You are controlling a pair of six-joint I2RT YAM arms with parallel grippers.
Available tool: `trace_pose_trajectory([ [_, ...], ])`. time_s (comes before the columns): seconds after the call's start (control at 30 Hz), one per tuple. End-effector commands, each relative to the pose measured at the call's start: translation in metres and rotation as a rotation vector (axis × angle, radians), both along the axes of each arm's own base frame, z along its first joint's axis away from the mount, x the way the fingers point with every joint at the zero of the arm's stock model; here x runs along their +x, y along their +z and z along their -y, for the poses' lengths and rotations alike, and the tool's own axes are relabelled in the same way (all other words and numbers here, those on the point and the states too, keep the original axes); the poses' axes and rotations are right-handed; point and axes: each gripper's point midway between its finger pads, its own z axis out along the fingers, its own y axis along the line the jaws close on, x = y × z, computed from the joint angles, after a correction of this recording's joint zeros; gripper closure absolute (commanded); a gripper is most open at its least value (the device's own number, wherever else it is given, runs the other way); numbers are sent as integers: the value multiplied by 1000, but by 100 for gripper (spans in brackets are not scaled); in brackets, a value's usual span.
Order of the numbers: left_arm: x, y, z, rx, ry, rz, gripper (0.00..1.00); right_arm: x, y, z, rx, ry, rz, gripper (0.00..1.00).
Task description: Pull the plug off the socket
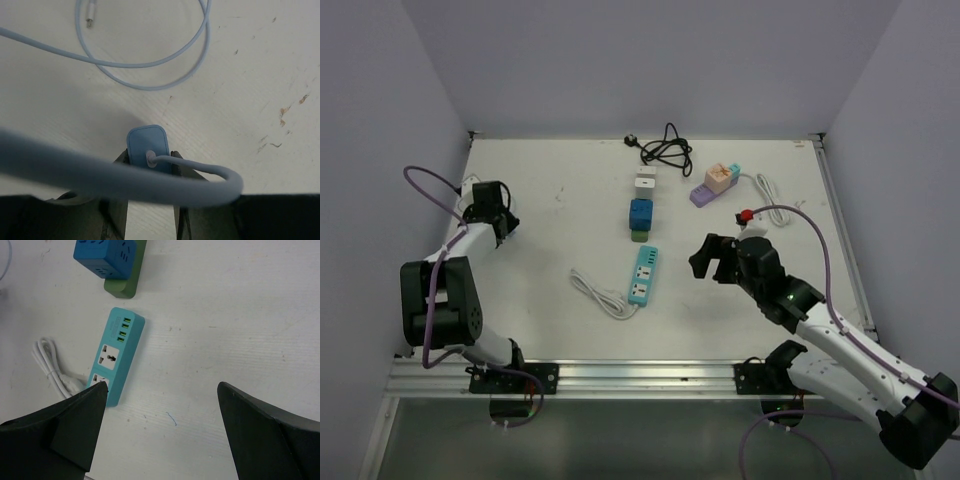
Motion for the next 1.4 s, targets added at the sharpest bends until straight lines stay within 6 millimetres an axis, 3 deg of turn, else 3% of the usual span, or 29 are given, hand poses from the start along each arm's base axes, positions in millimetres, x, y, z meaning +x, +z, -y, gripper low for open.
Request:
trace_pose_trajectory([
  [0.0, 23, 7, 5, -47, -36, 63, 60, -4, -3, -3, 21, 18, -14, 5],
  [0.03, 22, 5, 5, -53, -36, 60, 54, -5, -3, -3, 21, 22, -14, 5],
  [0.07, 20, 5, 6, -58, -34, 54, 40, -5, -3, -3, 21, 22, -14, 5],
  [0.27, 7, 8, 13, -88, -45, 18, 8, -7, 0, 0, 15, 20, -6, 5],
  [0.37, -2, 22, 21, -103, -85, 24, 0, -8, 5, 1, 15, 25, 2, 5],
  [0.47, -17, 37, 30, -86, -130, 22, 0, -10, 8, 4, 8, 24, 11, 5],
  [0.5, -19, 48, 41, -78, -165, 46, 0, -11, 7, 4, 5, 26, 8, 5],
  [0.6, -29, 59, 66, -59, -242, 43, 0, -12, 9, 7, 3, 21, 16, 5],
  [0.63, -33, 66, 98, -63, -332, 55, 0, -12, 9, 8, 0, 17, 15, 5],
  [0.67, -38, 65, 112, -72, -372, 46, 0, -12, 11, 8, 0, 16, 19, 5],
  [0.7, -44, 67, 139, -87, -444, 47, 0, -12, 11, 9, -1, 15, 19, 5],
  [0.87, -72, 70, 223, -117, -644, 60, 0, -13, 15, 14, -8, 0, 29, 5],
  [0.9, -84, 70, 251, -123, -720, 58, 0, -14, 15, 14, -8, -1, 31, 5],
  [0.97, -89, 66, 277, -100, -778, 44, 0, -14, 14, 17, -11, -11, 30, 5],
  [1.0, -100, 52, 298, -59, -829, 2, 1, -15, 13, 17, -13, -11, 27, 5],
  [1.07, -106, 47, 319, -23, -869, -16, 2, -15, 13, 18, -12, -15, 26, 5],
  [1.1, -116, 31, 334, 10, -910, -59, 2, -16, 13, 19, -13, -16, 27, 5],
  [1.2, -122, 14, 362, 34, -969, -91, 4, -18, 14, 23, -15, -25, 27, 5],
  [1.37, -131, -11, 385, 69, -1021, -144, 9, -21, 12, 30, -30, -46, 30, 5],
])
